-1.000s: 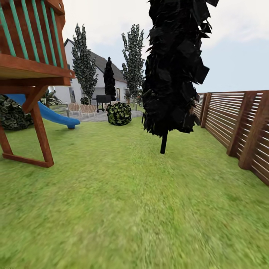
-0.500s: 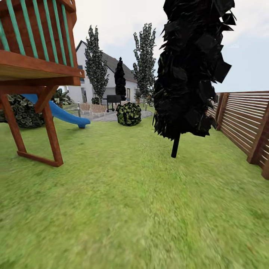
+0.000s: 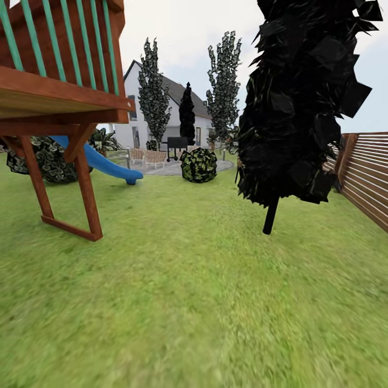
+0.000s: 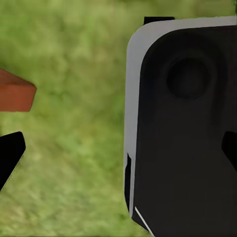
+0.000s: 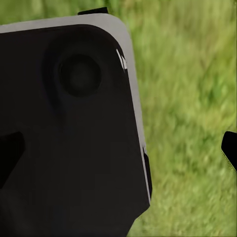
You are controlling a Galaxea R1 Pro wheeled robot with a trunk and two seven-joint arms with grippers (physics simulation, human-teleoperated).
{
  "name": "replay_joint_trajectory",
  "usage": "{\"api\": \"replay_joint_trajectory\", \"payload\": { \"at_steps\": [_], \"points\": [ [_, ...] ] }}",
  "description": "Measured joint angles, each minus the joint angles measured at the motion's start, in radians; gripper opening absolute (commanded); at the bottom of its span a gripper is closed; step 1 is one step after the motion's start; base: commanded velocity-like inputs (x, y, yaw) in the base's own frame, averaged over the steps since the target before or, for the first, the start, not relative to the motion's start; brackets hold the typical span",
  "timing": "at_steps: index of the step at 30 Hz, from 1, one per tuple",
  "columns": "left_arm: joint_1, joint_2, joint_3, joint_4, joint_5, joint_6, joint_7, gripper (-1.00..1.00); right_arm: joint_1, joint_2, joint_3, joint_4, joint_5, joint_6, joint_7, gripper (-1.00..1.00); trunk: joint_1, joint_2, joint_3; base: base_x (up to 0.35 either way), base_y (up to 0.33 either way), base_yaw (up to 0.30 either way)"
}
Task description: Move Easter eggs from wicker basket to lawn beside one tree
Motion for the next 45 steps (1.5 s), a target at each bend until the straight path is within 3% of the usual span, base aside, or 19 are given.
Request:
{"api": "replay_joint_trajectory", "payload": {
  "at_steps": [45],
  "points": [
    [0.000,-0.002,0.000,0.002,0.000,0.000,0.000,1.00,0.000,-0.002,0.000,0.000,0.000,0.000,0.000,1.00,0.000,0.000,0.000,0.325,0.000,0.043]
  ]
}}
